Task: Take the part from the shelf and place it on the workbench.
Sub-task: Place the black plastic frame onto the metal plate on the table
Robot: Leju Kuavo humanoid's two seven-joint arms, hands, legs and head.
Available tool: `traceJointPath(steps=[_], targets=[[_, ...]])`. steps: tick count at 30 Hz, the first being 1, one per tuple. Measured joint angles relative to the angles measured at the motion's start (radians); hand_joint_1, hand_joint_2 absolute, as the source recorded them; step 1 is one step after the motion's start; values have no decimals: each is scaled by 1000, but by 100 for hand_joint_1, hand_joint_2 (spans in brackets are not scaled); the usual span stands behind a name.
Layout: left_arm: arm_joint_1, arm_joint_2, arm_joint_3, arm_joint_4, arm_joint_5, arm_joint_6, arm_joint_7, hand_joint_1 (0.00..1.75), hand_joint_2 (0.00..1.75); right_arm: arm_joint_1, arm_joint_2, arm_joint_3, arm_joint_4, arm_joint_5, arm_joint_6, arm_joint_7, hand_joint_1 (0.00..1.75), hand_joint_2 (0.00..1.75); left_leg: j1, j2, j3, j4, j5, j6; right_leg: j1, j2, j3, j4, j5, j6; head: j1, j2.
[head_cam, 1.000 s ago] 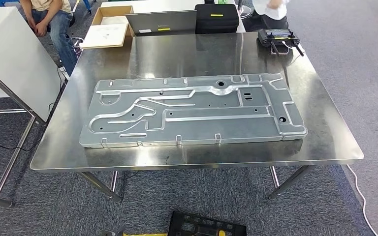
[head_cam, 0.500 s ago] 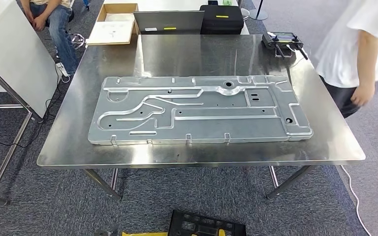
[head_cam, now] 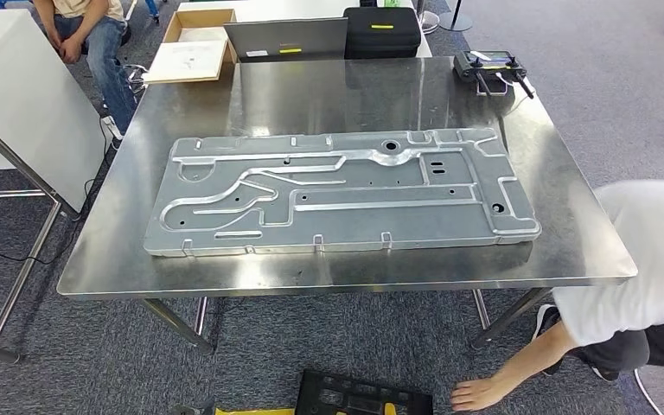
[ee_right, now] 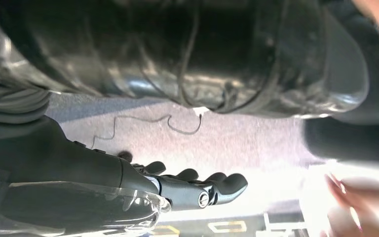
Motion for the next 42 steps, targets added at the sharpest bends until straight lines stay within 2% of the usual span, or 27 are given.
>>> traceJointPath(steps=[1, 3, 4, 5, 8, 9, 11, 13, 14, 15, 16, 18, 19, 20, 22, 24, 26, 28, 29, 30, 31, 33, 35, 37, 39, 40, 42], targets=[[0, 0, 0, 0, 0, 0, 0, 0, 0, -1, 0, -2, -10, -1, 0, -2, 0, 0, 2, 0, 26, -52, 34, 0, -1, 1, 0, 2, -1, 1, 0, 0], [-3, 0, -1, 0, 0, 0, 0, 0, 0, -3, -1, -4, -26, -2, 0, -1, 0, 0, 2, 0, 94, -195, 96, 5, -1, 3, 1, 5, -3, 8, 0, 0], [-5, 0, -1, 0, 0, 0, 0, 0, 0, -4, -2, -5, -32, -1, 0, 1, 0, 0, 1, -1, 115, -243, 110, 8, 0, 3, 0, 6, -3, 13, 0, 0], [-6, 0, -1, 0, 0, 0, 0, 0, 0, -5, -3, -6, -36, 1, 0, 4, 0, 0, -1, -1, 124, -266, 114, 11, 1, 4, 0, 6, -3, 20, 0, 0], [-6, 0, -2, 0, 2, 0, 0, 0, 0, -6, -6, -7, -48, 15, 0, 23, 0, 0, -3, -1, 126, -278, 122, 27, -1, 3, 1, 3, -1, 40, 0, 0], [-6, 0, -3, 0, 2, 0, 0, 0, 0, -6, -7, -8, -51, 21, 0, 31, 0, 0, -1, 0, 127, -284, 127, 35, -2, 3, -4, 16, -12, 45, 1, 0], [-8, -1, -4, 0, 4, 0, 0, 0, 0, -7, -7, -9, -55, 30, 0, 45, 0, 0, 0, 2, 129, -291, 135, 47, -3, 2, -40, 99, -68, 49, 1, 0], [-7, -1, -7, 0, 5, 0, 0, 0, 0, -6, -6, -10, -59, 35, 0, 55, 0, 0, -4, 3, 126, -291, 136, 51, -2, 2, -100, 225, -128, 51, 1, 0], [-6, -1, -8, 0, 6, 0, 0, 0, 0, -5, -6, -12, -61, 37, 0, 59, 0, 0, -7, 3, 125, -290, 135, 52, -2, 2, -118, 263, -136, 51, 1, 0], [-6, -1, -9, 0, 6, 1, 0, 0, 0, -4, -6, -13, -63, 38, 0, 62, 0, 0, -8, 3, 125, -289, 135, 52, -1, 2, -119, 265, -123, 50, 1, 0], [-6, -1, -10, 0, 7, 1, 0, 0, 0, -4, -6, -14, -65, 38, 0, 63, 0, 0, -10, 3, 126, -288, 133, 52, -1, 2, -99, 223, -92, 48, 1, 0], [-7, -2, -11, 0, 7, 2, 0, 0, 0, -5, -6, -14, -70, 38, 0, 65, 0, 0, -13, 3, 129, -284, 129, 49, 3, 2, -33, 89, -27, 39, 1, 0], [-8, -2, -12, 0, 7, 2, 0, 0, 0, -6, -6, -14, -73, 38, 0, 66, 0, 0, -15, 2, 130, -282, 126, 46, 6, 2, -8, 37, -9, 34, 1, 0], [-8, -2, -12, 0, 7, 2, 0, 0, 0, -6, -6, -15, -74, 38, 0, 66, 0, 0, -17, 2, 129, -280, 124, 42, 8, 2, 3, 11, -5, 30, 0, 0], [-9, -2, -14, 0, 7, 2, 0, 0, 0, -5, -6, -16, -78, 38, 0, 66, 0, 0, -19, 2, 128, -280, 123, 35, 10, 3, 4, 3, -6, 23, 0, 0], [-9, -1, -15, 0, 7, 2, -1, 0, 0, -5, -4, -17, -80, 38, 0, 66, 0, 0, -18, 2, 122, -258, 107, 25, 4, 3, 6, -3, -3, 13, 0, 0], [-10, 0, -16, 0, 7, 2, -1, 0, 0, -6, -3, -17, -83, 38, 0, 66, 0, 0, -15, 1, 85, -168, 51, 13, 0, 2, 7, -8, 1, 2, -1, 0], [-9, 0, -17, 0, 8, 2, -1, 0, 0, -6, -2, -17, -86, 32, 0, 61, 0, 0, -9, 0, 26, -36, -14, 4, 1, 1, 6, -8, 0, -2, -2, 0], [-8, 0, -18, 0, 8, 2, -1, 0, 0, -6, -2, -17, -90, 22, 0, 52, 0, 0, -5, 0, 5, 8, -27, 2, 1, 1, 5, -7, 0, -2, -2, 0], [-7, 0, -18, 0, 9, 2, -1, 0, 0, -6, -2, -17, -96, 1, 0, 37, 0, 0, -3, 0, 0, 18, -20, 0, 1, 2, 5, -6, 0, -1, -2, 0], [-8, 0, -19, 0, 10, 2, -1, 0, 0, -6, -2, -16, -106, -33, 0, 18, 0, 0, -1, 0, 14, -14, 8, 0, 1, 2, 6, -5, -1, 0, -2, 0], [-11, 0, -23, 0, 10, 2, -1, 0, 0, -3, -2, 3, -140, -146, 0, -14, 0, 0, 0, 0, 76, -153, 81, 5, 1, 3, 9, -1, -4, 5, -2, 0], [-16, -1, -27, 0, 11, 2, -1, 0, 0, 9, -5, 56, -196, -297, 0, -25, 0, 0, -3, -1, 119, -253, 115, 12, 3, 3, 8, 3, -7, 15, -2, 0], [-17, -2, -31, 0, 12, 3, -1, 0, 0, 27, -13, 130, -257, -409, 0, -26, 0, 0, -6, -1, 124, -272, 116, 19, 4, 3, 6, 2, -4, 28, -1, 0], [-19, -4, -35, 0, 14, 3, -1, 0, 0, 42, -22, 189, -306, -455, 0, -26, 0, 0, -4, 1, 127, -281, 124, 33, 1, 3, 5, 6, -10, 40, -1, 0], [-21, -6, -37, 0, 16, 3, -1, 0, 0, 47, -25, 210, -324, -464, 0, -26, 0, 0, -3, 2, 128, -286, 129, 40, 0, 3, -4, 27, -27, 43, -1, 0], [-25, -10, -41, 0, 18, 3, -1, 0, 0, 56, -30, 247, -354, -477, 0, -26, 0, 0, -3, 5, 127, -291, 134, 49, 0, 3, -48, 129, -90, 48, -1, 0]])
